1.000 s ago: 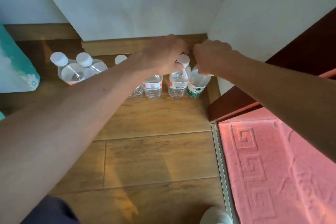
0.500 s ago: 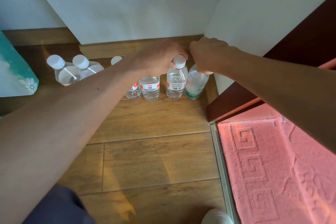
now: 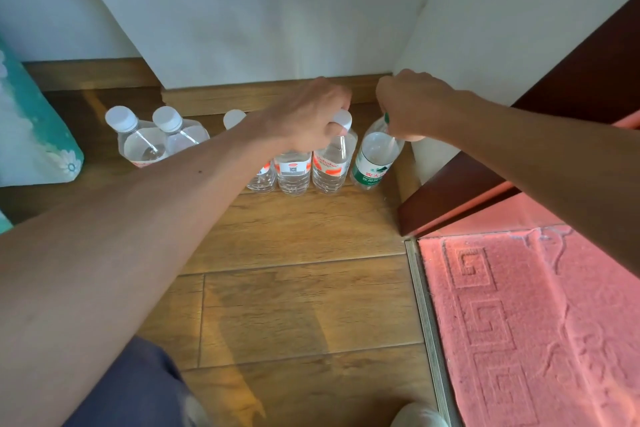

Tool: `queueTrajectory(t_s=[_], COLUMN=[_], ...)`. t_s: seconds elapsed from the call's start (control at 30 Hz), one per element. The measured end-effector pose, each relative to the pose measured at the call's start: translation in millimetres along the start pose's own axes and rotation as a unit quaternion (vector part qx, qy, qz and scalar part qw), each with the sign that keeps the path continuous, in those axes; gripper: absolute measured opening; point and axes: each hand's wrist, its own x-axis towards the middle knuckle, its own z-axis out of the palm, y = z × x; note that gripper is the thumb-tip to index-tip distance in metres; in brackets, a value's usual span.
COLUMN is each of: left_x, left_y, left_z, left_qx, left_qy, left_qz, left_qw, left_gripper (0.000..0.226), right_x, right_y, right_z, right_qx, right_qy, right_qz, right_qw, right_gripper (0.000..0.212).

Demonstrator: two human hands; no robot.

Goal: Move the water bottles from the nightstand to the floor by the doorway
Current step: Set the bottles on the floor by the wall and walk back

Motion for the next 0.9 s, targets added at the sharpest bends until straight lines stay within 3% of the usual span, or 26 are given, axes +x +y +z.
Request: queueTrajectory(t_s=[0.43,0.7,0.9], left_x=[7.6,7.2,6.1], left_y=[10.3,6.1,2.0], left_z=[-0.2,4.8,3.0], left_qx=[0.038,0.053,0.038], left_qy=[0.013,0.012,-0.021], left_qz=[-0.093,-0.023,-0.027], left_qw=[0.995,0.998,0.999], left_gripper=[0.028,0.025,0.025], right_x=[6.4,11.5,12.5], right_y=[-0.4,-6.2,-7.5], right_z=[8.8,13.7,12.5], right_qx=[0.0,0.028,0.046], right_qy=[0.021,0.004,-0.006], right_qz=[-0.009,-0.02,-0.019], right_qw=[1.0,0.999,0.999], right_gripper=[0.022,0.023,0.026])
